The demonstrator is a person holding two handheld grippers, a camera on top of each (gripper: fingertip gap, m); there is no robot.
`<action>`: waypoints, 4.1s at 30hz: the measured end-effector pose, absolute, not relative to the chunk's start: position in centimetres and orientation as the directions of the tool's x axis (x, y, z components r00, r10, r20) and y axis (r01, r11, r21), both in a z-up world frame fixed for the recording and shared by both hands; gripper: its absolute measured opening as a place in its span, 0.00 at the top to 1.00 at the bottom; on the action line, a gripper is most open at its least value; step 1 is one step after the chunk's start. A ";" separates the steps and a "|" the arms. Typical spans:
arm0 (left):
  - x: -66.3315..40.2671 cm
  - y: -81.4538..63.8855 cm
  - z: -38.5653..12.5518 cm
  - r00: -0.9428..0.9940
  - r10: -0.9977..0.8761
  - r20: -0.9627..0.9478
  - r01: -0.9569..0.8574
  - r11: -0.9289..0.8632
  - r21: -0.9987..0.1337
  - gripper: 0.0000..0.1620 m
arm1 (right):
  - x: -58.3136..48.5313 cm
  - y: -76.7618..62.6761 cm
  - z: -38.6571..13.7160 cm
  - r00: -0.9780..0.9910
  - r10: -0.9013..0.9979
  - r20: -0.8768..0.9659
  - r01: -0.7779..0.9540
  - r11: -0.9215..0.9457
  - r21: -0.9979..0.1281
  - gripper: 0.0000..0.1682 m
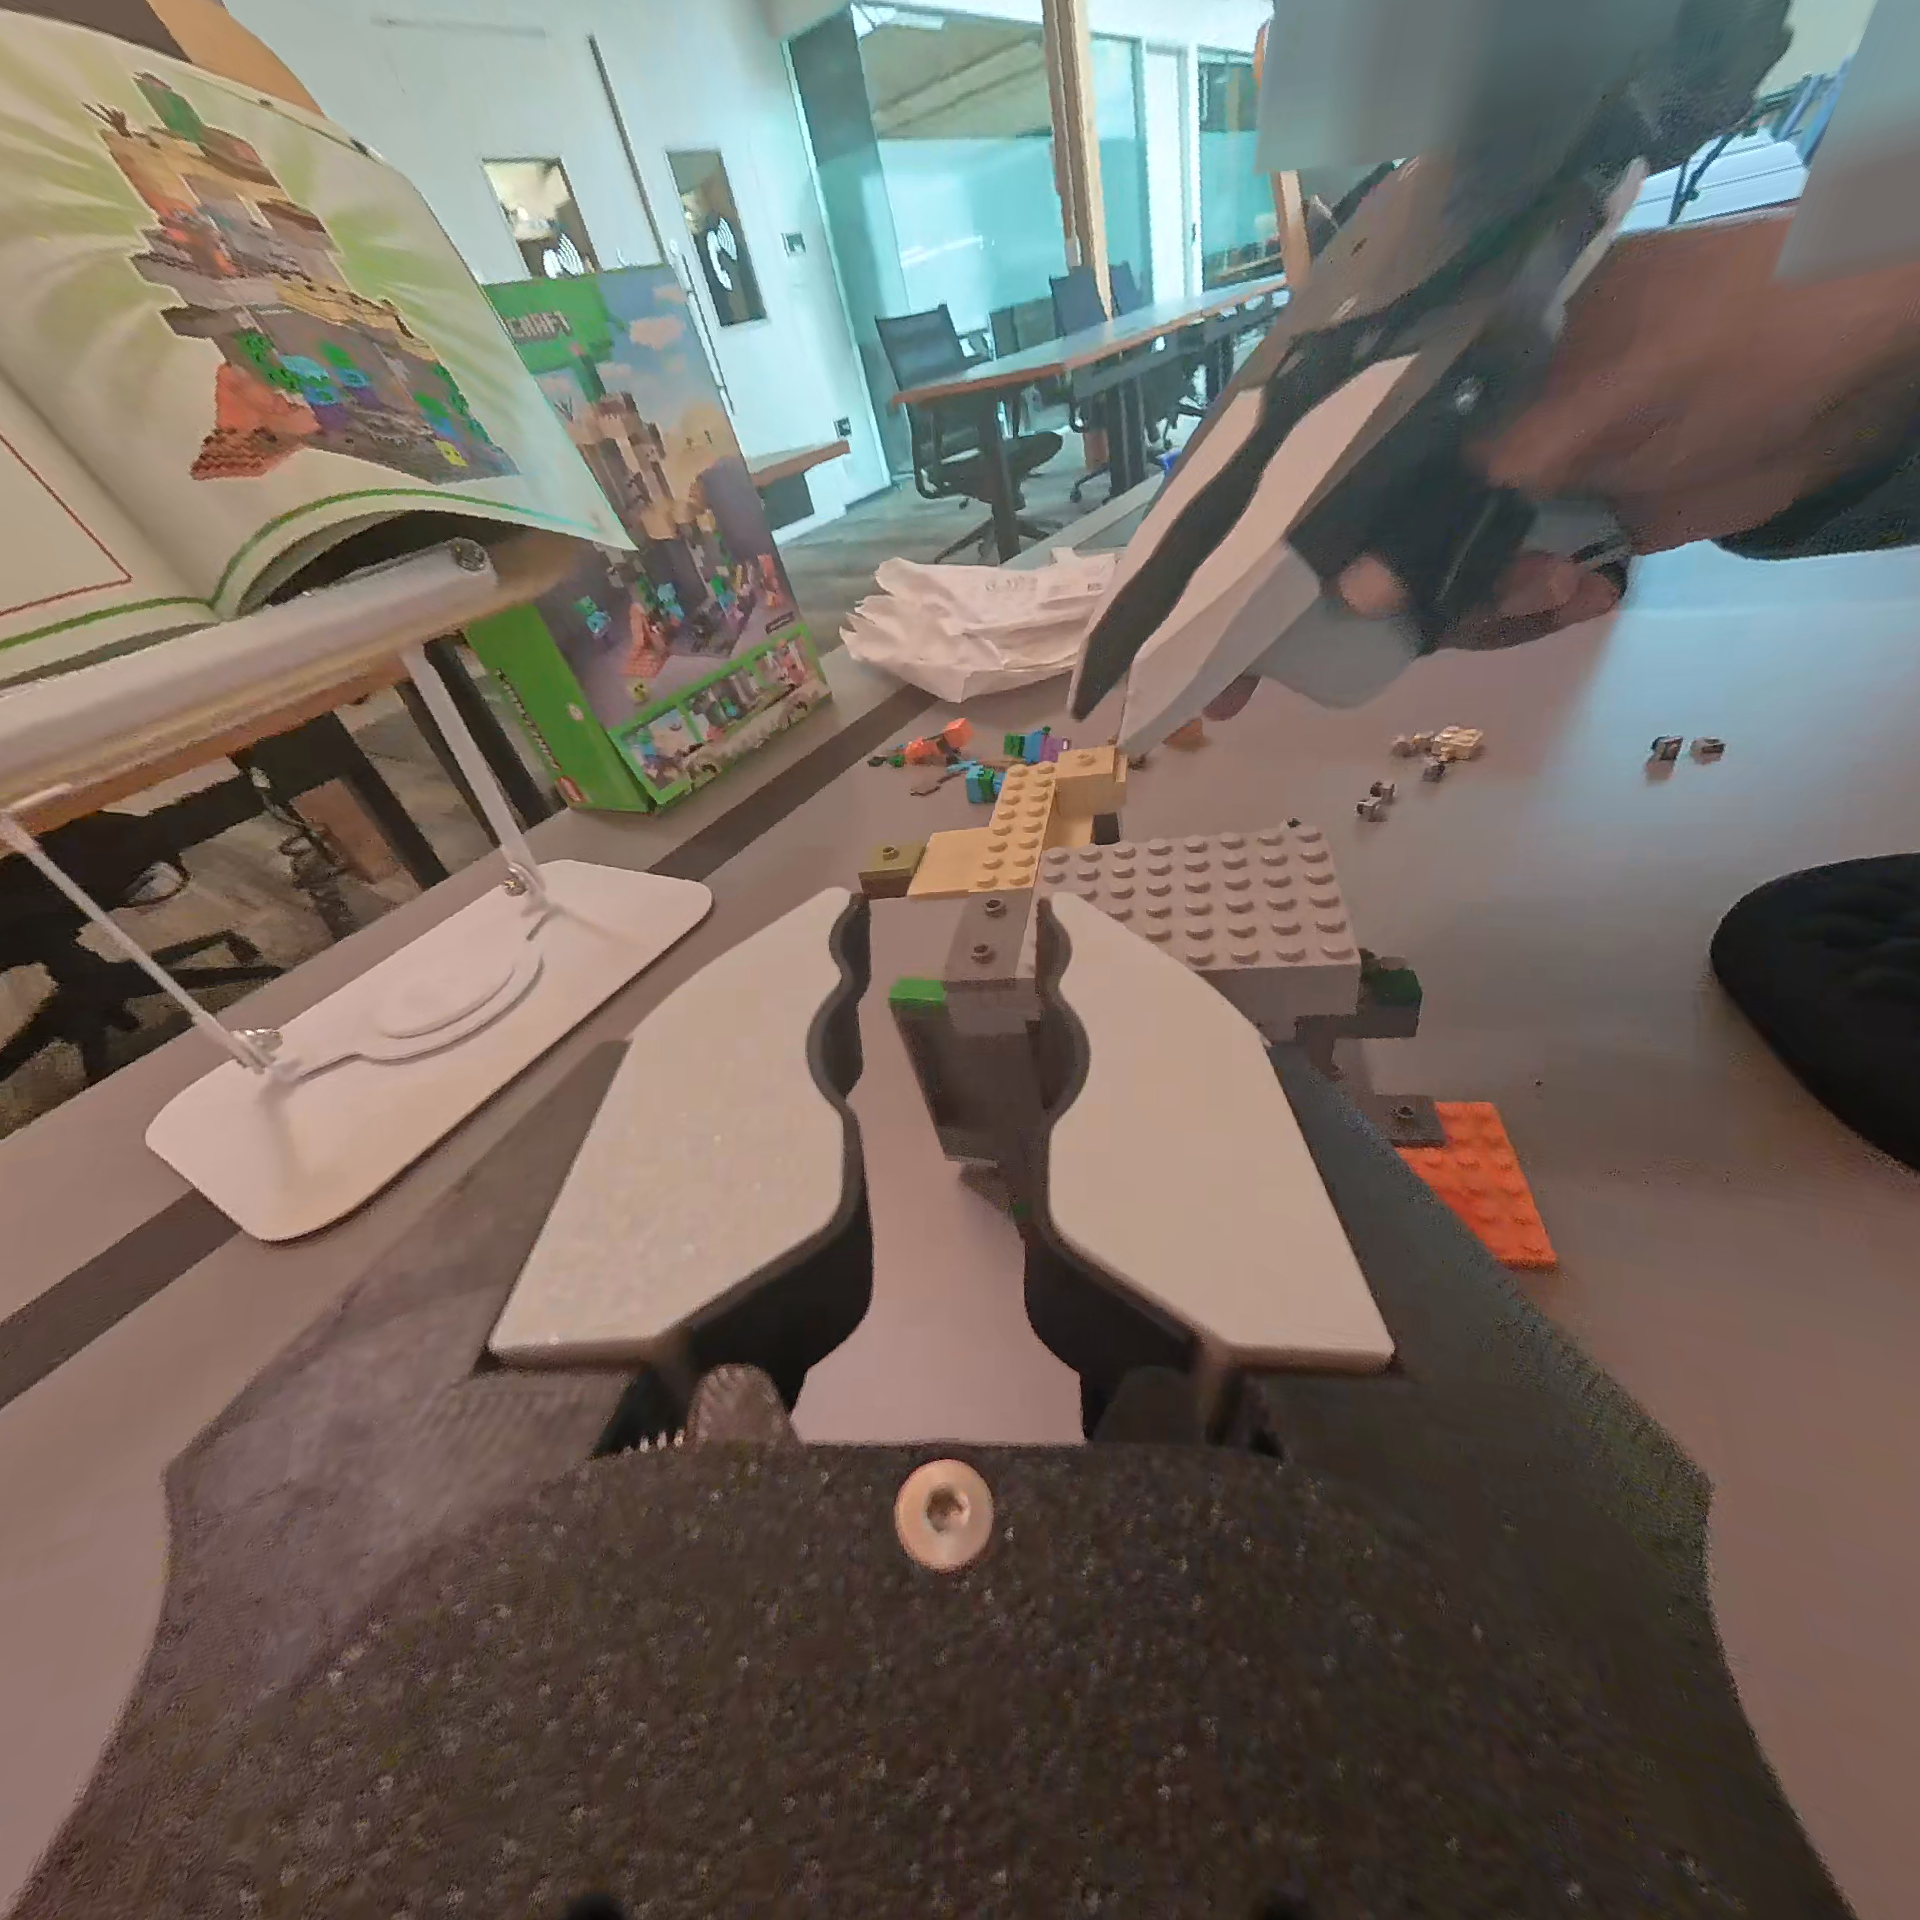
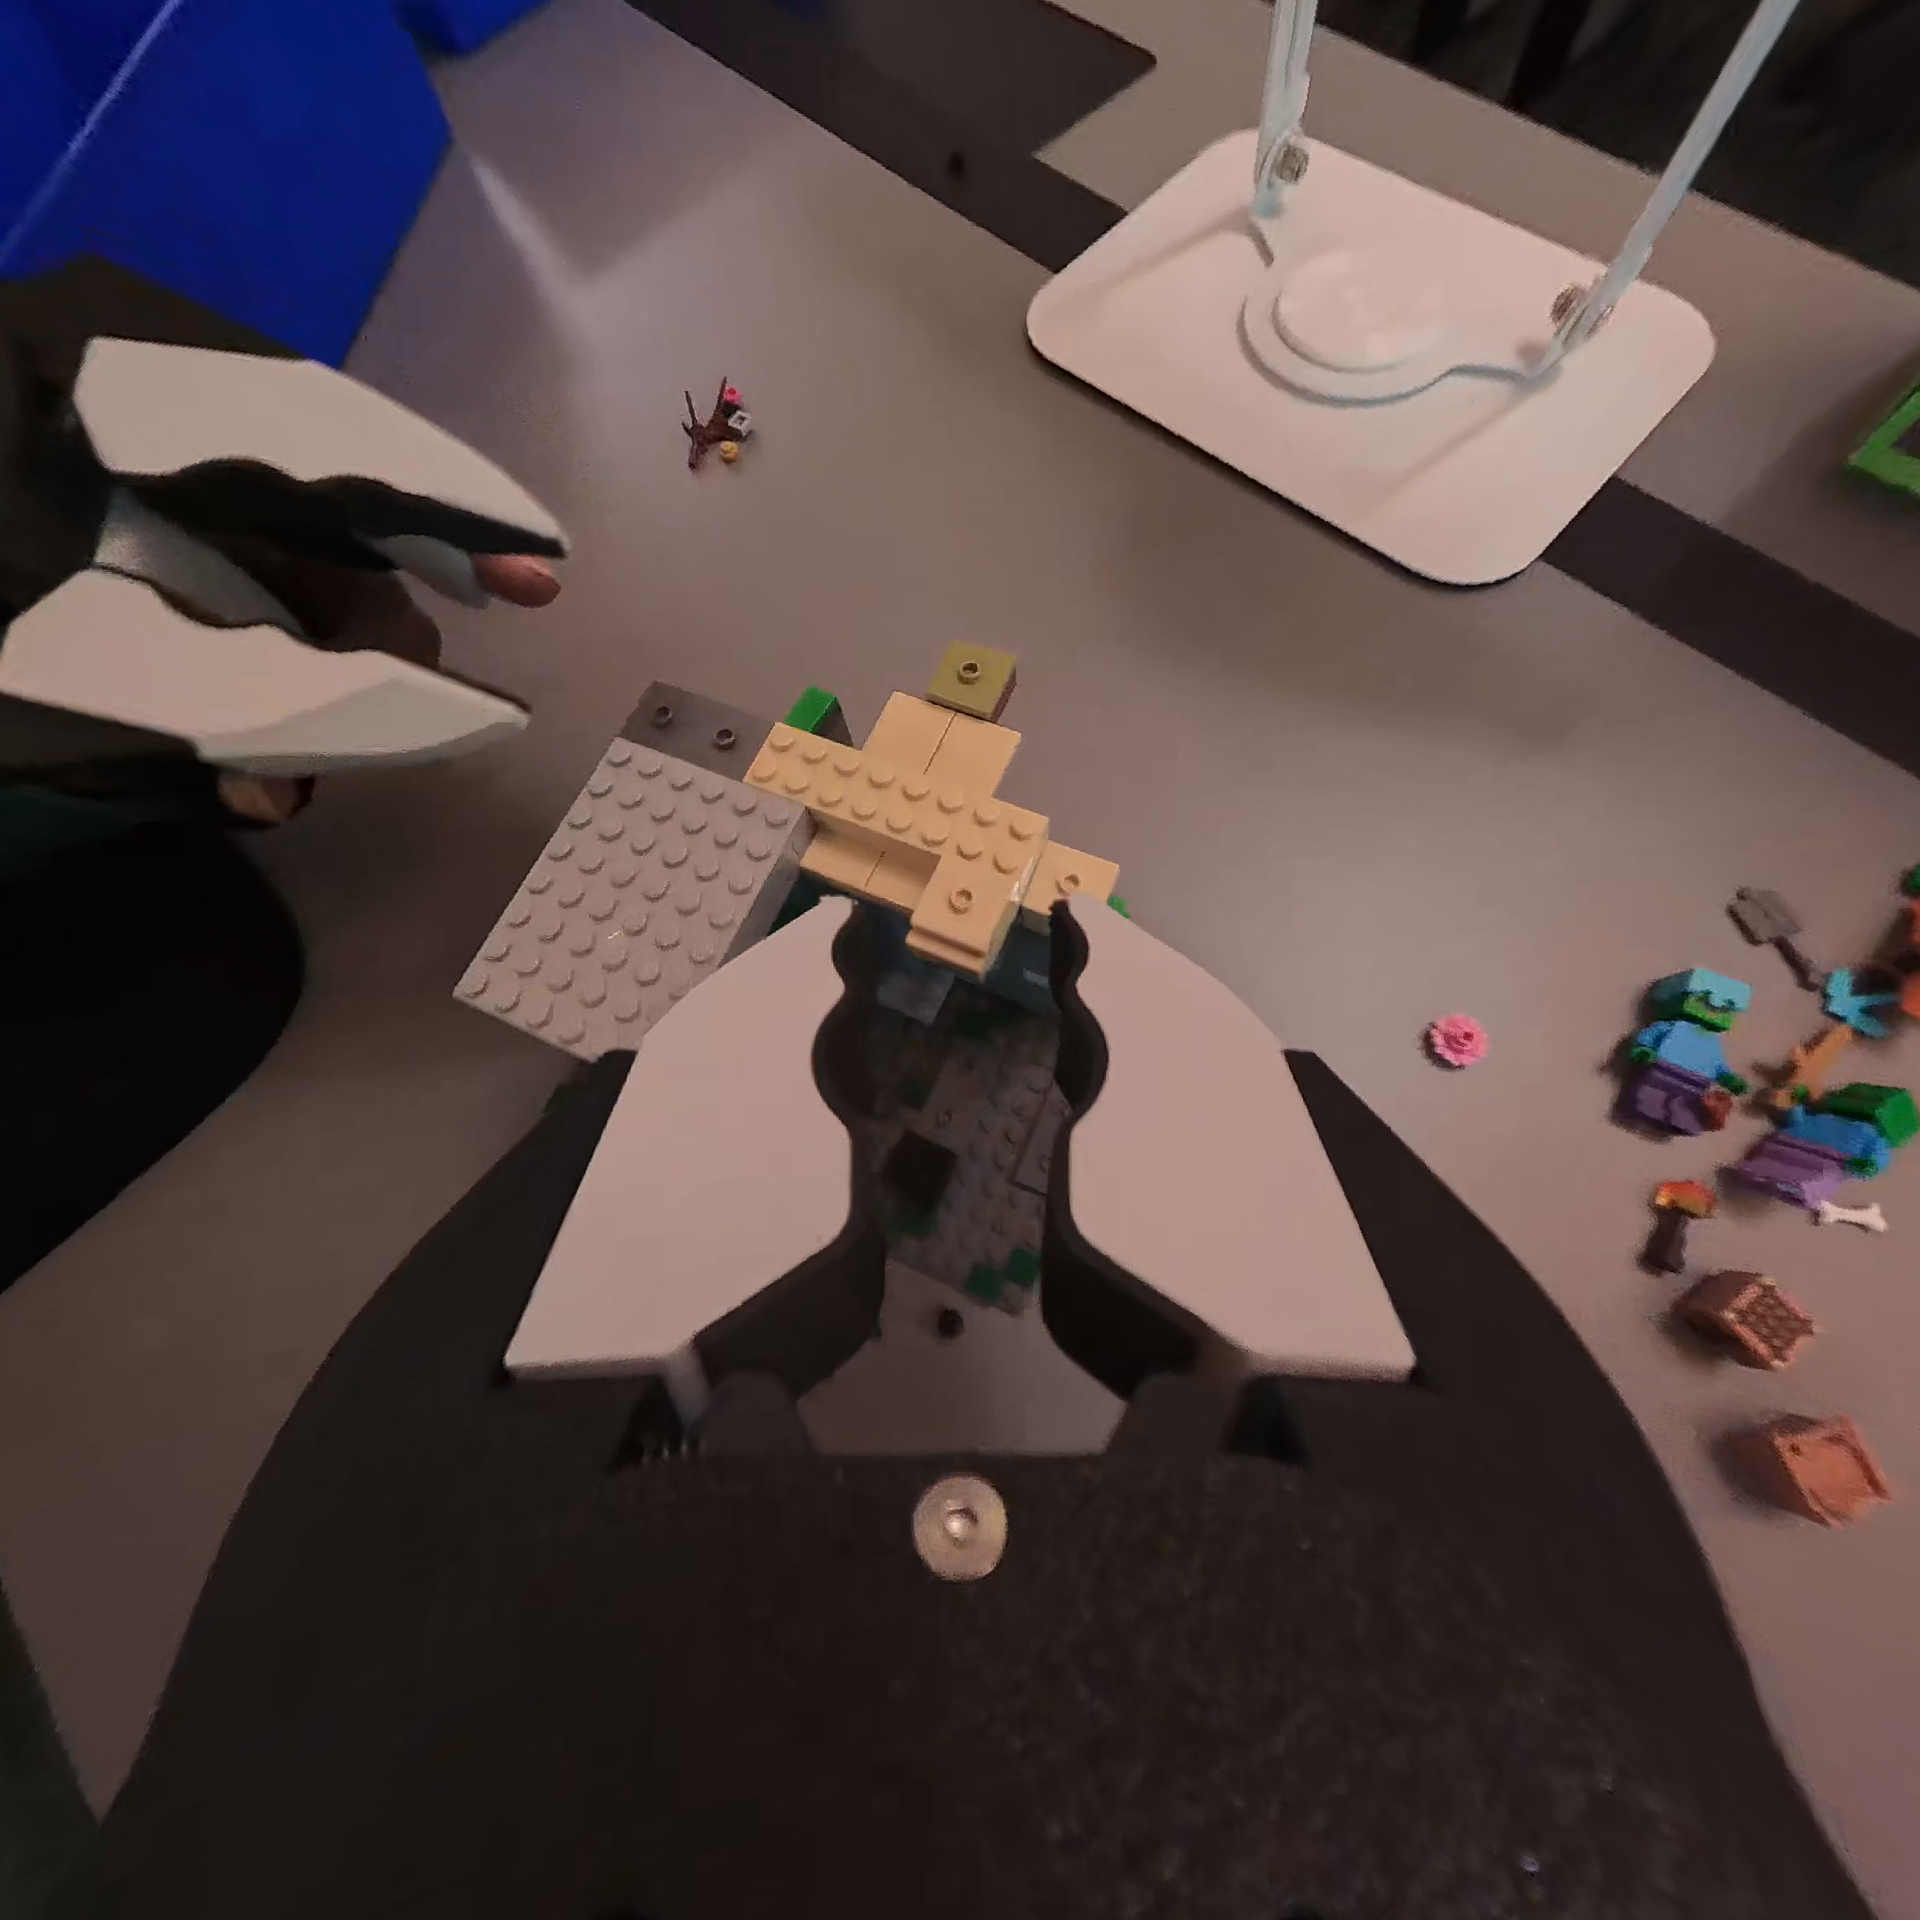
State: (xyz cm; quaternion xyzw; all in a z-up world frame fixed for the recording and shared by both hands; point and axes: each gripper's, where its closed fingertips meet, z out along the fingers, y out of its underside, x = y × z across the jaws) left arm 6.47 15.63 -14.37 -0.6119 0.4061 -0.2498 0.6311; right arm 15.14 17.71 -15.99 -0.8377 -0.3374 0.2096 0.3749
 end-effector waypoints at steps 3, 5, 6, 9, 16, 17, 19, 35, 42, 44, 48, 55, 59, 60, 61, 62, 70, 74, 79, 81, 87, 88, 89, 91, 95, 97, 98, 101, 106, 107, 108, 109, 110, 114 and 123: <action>6.2 14.8 -14.2 0.562 -0.785 -0.261 -0.183 0.190 -0.965 0.83 | 14.6 18.3 -17.0 0.716 0.693 -0.081 0.431 -0.531 -0.729 0.80; 6.2 14.4 -14.2 0.566 -0.769 -0.298 -0.195 0.226 -0.954 0.84 | 14.6 18.5 -17.7 0.729 0.683 -0.041 0.471 -0.545 -0.694 0.82; 6.3 14.3 -14.3 0.563 -0.760 -0.324 -0.215 0.244 -0.946 0.84 | 14.6 18.6 -17.8 0.733 0.680 -0.019 0.486 -0.542 -0.686 0.84; 6.5 14.2 -14.8 0.554 -0.742 -0.376 -0.252 0.281 -0.926 0.85 | 14.7 18.7 -17.8 0.737 0.676 0.018 0.517 -0.546 -0.659 0.85; 6.4 14.0 -14.8 0.546 -0.731 -0.409 -0.260 0.316 -0.912 0.86 | 15.1 18.3 -18.0 0.753 0.657 0.020 0.525 -0.583 -0.620 0.85; 6.6 13.9 -14.9 0.538 -0.731 -0.420 -0.265 0.326 -0.907 0.86 | 15.1 18.3 -18.1 0.756 0.655 0.009 0.518 -0.589 -0.620 0.85; 6.9 13.5 -15.0 0.517 -0.733 -0.441 -0.273 0.347 -0.897 0.86 | 15.0 18.3 -18.2 0.758 0.652 -0.014 0.505 -0.601 -0.619 0.88; 8.7 11.9 -17.5 0.375 -0.703 -0.604 -0.415 0.455 -0.788 0.88 | 14.9 17.4 -18.0 0.693 0.718 -0.066 0.537 -0.575 -0.617 0.89; 8.6 12.0 -17.5 0.380 -0.704 -0.600 -0.418 0.448 -0.790 0.89 | 14.9 18.1 -14.8 0.620 0.784 -0.043 0.629 -0.528 -0.571 0.84; 8.6 12.0 -17.6 0.379 -0.702 -0.602 -0.421 0.449 -0.788 0.90 | 14.7 18.3 -14.6 0.606 0.793 -0.053 0.650 -0.533 -0.542 0.84; 8.4 12.2 -17.6 0.385 -0.691 -0.611 -0.430 0.452 -0.782 0.90 | 15.1 17.7 -16.1 0.598 0.798 -0.073 0.697 -0.563 -0.444 0.84; 8.4 12.2 -17.0 0.401 -0.667 -0.628 -0.424 0.473 -0.772 0.89 | 15.1 17.4 -17.8 0.612 0.791 0.001 0.712 -0.551 -0.436 0.88; 8.6 12.0 -17.2 0.385 -0.655 -0.650 -0.437 0.491 -0.754 0.89 | 15.1 17.4 -17.9 0.619 0.786 -0.004 0.703 -0.556 -0.444 0.89; 8.7 11.9 -17.3 0.379 -0.650 -0.659 -0.444 0.498 -0.745 0.88 | 15.1 17.4 -17.9 0.617 0.787 -0.004 0.705 -0.555 -0.441 0.89; 8.8 11.9 -17.4 0.373 -0.644 -0.669 -0.451 0.504 -0.737 0.88 | 15.2 17.3 -18.1 0.614 0.790 -0.001 0.713 -0.554 -0.430 0.89; 8.8 11.8 -17.5 0.366 -0.638 -0.677 -0.460 0.509 -0.728 0.88 | 15.3 17.2 -18.5 0.610 0.792 0.006 0.724 -0.554 -0.412 0.88; 9.0 11.7 -17.8 0.352 -0.629 -0.693 -0.475 0.518 -0.711 0.89 | 15.1 17.3 -19.0 0.611 0.791 0.016 0.721 -0.549 -0.422 0.85; 8.9 11.7 -17.7 0.355 -0.630 -0.691 -0.472 0.517 -0.714 0.90 | 14.7 17.4 -18.5 0.615 0.789 -0.019 0.702 -0.558 -0.442 0.83; 8.8 11.7 -17.4 0.362 -0.620 -0.696 -0.470 0.524 -0.711 0.89 | 14.7 17.7 -18.6 0.618 0.786 -0.024 0.696 -0.561 -0.447 0.89; 8.9 11.7 -17.5 0.352 -0.611 -0.710 -0.480 0.533 -0.697 0.87 | 14.7 17.6 -18.6 0.622 0.782 -0.043 0.685 -0.570 -0.453 0.89; 9.4 12.3 -17.9 0.211 -0.347 -0.914 -0.639 0.658 -0.398 0.81 | 14.6 17.5 -18.6 0.616 0.786 -0.057 0.689 -0.573 -0.444 0.89; 9.7 12.4 -18.0 0.178 -0.297 -0.938 -0.659 0.672 -0.338 0.80 | 14.6 17.5 -18.6 0.614 0.788 -0.053 0.694 -0.571 -0.439 0.89; 10.1 12.4 -18.1 0.153 -0.266 -0.952 -0.667 0.683 -0.298 0.80 | 14.6 17.5 -18.6 0.612 0.790 -0.048 0.699 -0.568 -0.435 0.89; 10.4 12.7 -18.0 0.136 -0.225 -0.965 -0.687 0.681 -0.255 0.82 | 14.5 17.4 -18.6 0.605 0.795 -0.043 0.708 -0.561 -0.429 0.89; 10.4 12.5 -17.9 0.133 -0.231 -0.964 -0.685 0.682 -0.258 0.85 | 14.3 17.2 -18.6 0.587 0.807 -0.061 0.711 -0.551 -0.438 0.89; 10.3 12.3 -17.9 0.139 -0.245 -0.959 -0.678 0.682 -0.272 0.85 | 14.1 17.0 -18.5 0.582 0.803 -0.125 0.687 -0.568 -0.454 0.89; 10.3 12.2 -17.9 0.138 -0.244 -0.960 -0.675 0.686 -0.271 0.85 | 14.1 16.9 -18.5 0.576 0.801 -0.162 0.673 -0.577 -0.463 0.89; 10.4 11.9 -17.9 0.139 -0.254 -0.957 -0.664 0.693 -0.280 0.85 | 14.0 16.7 -18.2 0.556 0.782 -0.282 0.614 -0.615 -0.495 0.89; 10.3 11.8 -17.9 0.142 -0.258 -0.956 -0.657 0.698 -0.286 0.85 | 14.4 16.5 -16.7 0.492 0.720 -0.490 0.479 -0.694 -0.538 0.90; 10.3 11.8 -17.9 0.147 -0.262 -0.954 -0.654 0.698 -0.292 0.85 | 14.4 16.4 -16.5 0.484 0.713 -0.507 0.460 -0.700 -0.546 0.90; 10.3 11.8 -17.9 0.150 -0.262 -0.953 -0.653 0.698 -0.294 0.85 | 14.4 16.4 -16.3 0.478 0.713 -0.512 0.444 -0.700 -0.560 0.90; 10.3 11.9 -17.9 0.152 -0.258 -0.954 -0.654 0.698 -0.293 0.85 | 14.4 16.4 -16.0 0.471 0.719 -0.512 0.432 -0.694 -0.577 0.90; 10.3 11.9 -17.9 0.156 -0.252 -0.955 -0.657 0.696 -0.291 0.85 | 14.5 16.5 -15.7 0.461 0.724 -0.512 0.411 -0.686 -0.600 0.90; 10.1 12.2 -17.9 0.176 -0.250 -0.952 -0.657 0.690 -0.302 0.85 | 14.9 16.4 -14.0 0.440 0.762 -0.475 0.313 -0.626 -0.714 0.90; 8.6 10.5 -17.2 0.246 -0.445 -0.861 -0.549 0.668 -0.502 0.81 | 14.9 11.8 -13.0 0.414 0.875 -0.250 0.249 -0.373 -0.894 0.90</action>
